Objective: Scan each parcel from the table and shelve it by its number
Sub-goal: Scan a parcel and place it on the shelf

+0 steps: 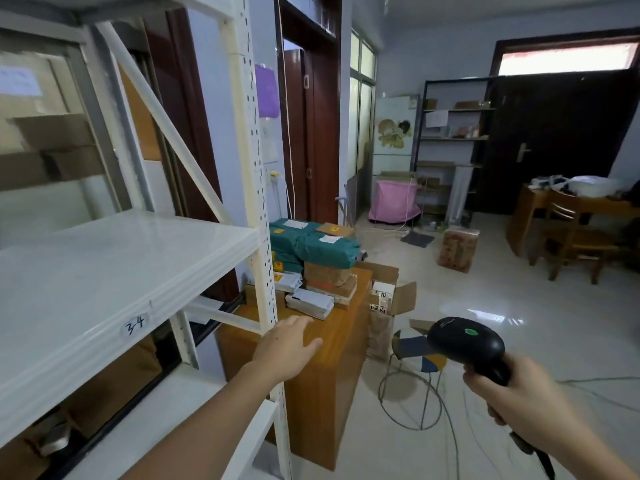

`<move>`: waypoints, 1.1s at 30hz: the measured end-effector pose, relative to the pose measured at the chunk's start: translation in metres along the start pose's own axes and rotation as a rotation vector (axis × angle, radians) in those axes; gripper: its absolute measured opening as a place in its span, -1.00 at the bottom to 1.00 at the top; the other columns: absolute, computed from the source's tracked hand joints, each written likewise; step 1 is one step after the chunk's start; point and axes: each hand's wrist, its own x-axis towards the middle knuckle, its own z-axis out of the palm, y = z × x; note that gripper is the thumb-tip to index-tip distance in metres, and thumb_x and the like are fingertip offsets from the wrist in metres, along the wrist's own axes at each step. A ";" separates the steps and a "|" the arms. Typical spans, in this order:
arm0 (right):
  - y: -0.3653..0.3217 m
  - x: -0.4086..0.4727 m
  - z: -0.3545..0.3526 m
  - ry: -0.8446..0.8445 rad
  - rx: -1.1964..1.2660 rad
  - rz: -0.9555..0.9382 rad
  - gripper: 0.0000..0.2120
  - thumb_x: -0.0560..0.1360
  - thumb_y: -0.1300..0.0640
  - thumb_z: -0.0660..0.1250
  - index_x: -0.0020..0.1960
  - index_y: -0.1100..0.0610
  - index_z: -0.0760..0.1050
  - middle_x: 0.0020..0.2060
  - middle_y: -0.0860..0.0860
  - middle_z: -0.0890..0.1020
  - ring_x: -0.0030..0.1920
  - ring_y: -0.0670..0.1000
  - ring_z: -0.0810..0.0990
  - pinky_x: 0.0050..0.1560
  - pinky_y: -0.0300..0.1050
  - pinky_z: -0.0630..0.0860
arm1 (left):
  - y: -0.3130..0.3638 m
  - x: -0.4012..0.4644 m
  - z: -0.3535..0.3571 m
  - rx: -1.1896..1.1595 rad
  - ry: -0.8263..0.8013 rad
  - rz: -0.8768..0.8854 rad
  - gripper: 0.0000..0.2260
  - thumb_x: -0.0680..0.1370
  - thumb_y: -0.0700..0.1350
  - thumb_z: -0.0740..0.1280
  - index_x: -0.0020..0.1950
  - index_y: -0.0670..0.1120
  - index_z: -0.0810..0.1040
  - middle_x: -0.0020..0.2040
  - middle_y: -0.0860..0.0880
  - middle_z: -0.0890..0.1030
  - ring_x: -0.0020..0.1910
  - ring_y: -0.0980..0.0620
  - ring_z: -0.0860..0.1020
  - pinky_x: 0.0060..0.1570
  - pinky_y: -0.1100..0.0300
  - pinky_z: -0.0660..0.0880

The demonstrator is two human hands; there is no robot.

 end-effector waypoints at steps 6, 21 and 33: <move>-0.001 0.113 0.022 -0.092 0.047 0.015 -0.93 0.49 0.13 0.41 -0.15 0.10 0.56 -0.54 0.06 0.61 -0.53 -0.03 0.57 -0.40 -0.05 0.55 | -0.014 0.099 0.030 0.012 -0.034 -0.001 -0.48 0.68 0.22 0.25 0.61 0.11 0.31 0.58 0.09 0.40 0.53 0.03 0.38 0.45 -0.02 0.45; -0.008 0.435 0.092 -0.370 -0.027 -0.251 -0.94 0.46 0.14 0.41 -0.16 0.12 0.55 -0.32 0.12 0.65 -0.37 0.00 0.59 -0.37 -0.24 0.45 | -0.030 0.333 0.097 -0.029 -0.067 -0.312 -0.54 0.69 0.17 0.24 0.57 0.07 0.38 0.51 0.05 0.46 0.47 0.00 0.42 0.41 0.05 0.45; -0.037 0.610 0.200 -0.620 -0.006 -0.300 -0.90 0.45 0.16 0.39 -0.22 0.08 0.50 -0.45 0.04 0.55 -0.45 -0.02 0.52 -0.38 -0.12 0.44 | -0.110 0.473 0.152 -0.194 -0.052 -0.589 -0.56 0.69 0.19 0.24 0.50 0.01 0.46 0.41 -0.02 0.53 0.36 -0.07 0.51 0.27 0.05 0.49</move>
